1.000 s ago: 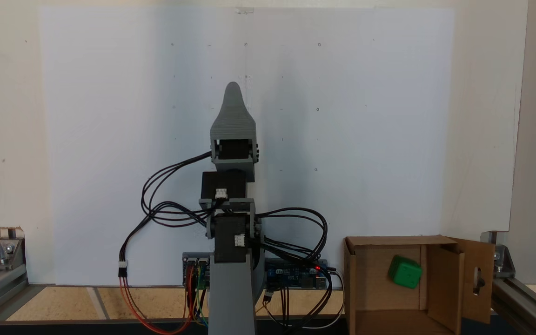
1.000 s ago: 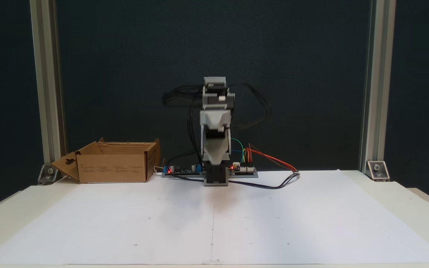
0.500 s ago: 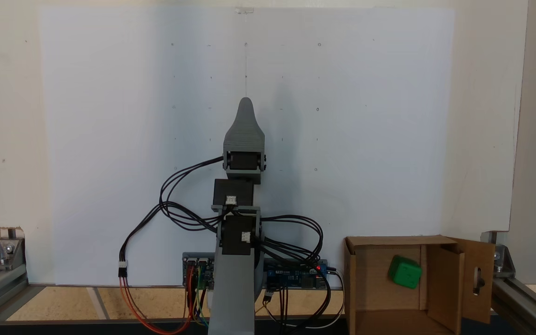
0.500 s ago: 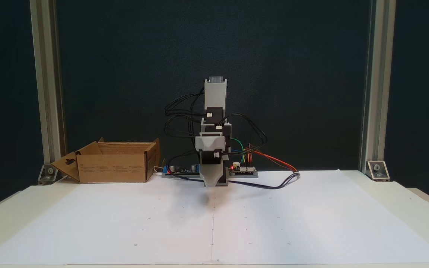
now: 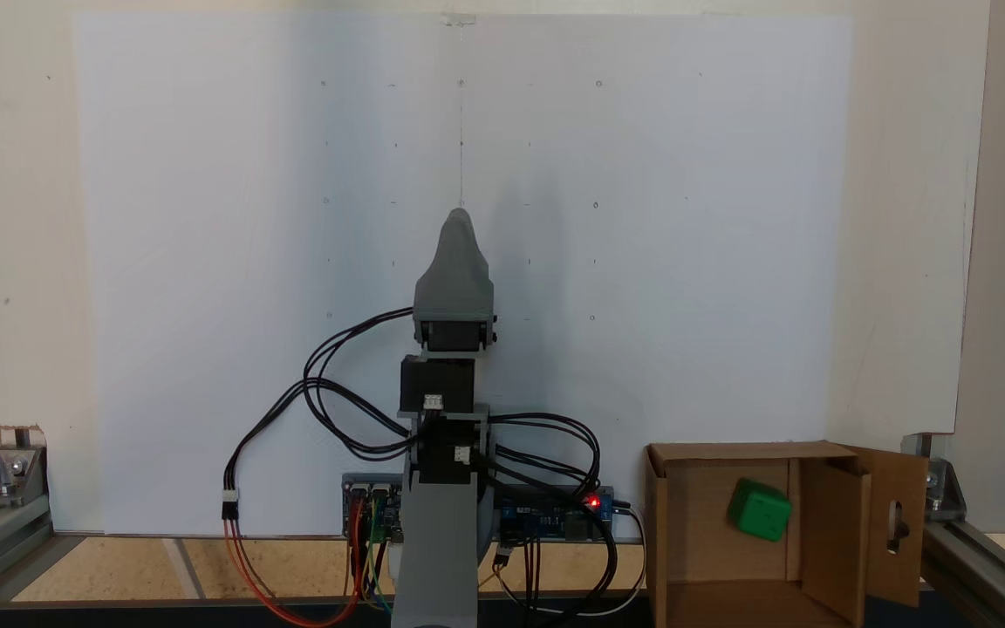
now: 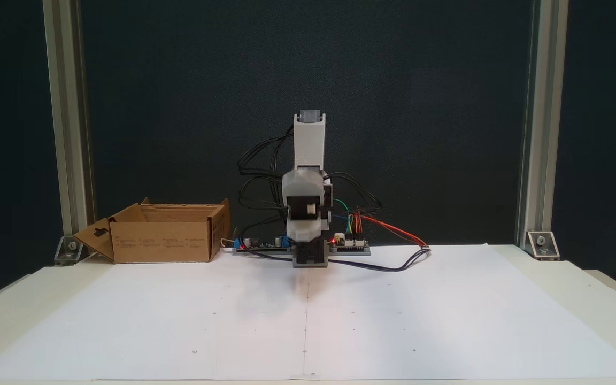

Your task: Grasp a green dice and put it in the bin.

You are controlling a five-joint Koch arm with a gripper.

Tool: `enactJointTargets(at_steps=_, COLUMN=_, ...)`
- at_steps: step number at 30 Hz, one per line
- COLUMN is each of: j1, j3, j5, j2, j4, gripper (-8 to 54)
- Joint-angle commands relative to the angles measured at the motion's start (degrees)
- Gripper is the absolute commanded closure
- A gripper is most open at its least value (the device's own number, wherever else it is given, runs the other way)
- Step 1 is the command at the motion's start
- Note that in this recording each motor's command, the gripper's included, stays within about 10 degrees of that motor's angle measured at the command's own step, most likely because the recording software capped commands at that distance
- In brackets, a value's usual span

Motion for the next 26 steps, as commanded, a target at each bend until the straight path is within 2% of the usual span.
enactJointTargets(at_steps=1, j1=0.3, j3=2.1, j5=1.7, j2=6.5, j4=-9.4, gripper=1.8)
enactJointTargets(at_steps=5, j1=0.4, j3=3.6, j5=1.8, j2=6.5, j4=-16.3, gripper=1.6)
enactJointTargets(at_steps=26, j1=0.4, j3=3.5, j5=1.5, j2=6.2, j4=-15.5, gripper=1.0)
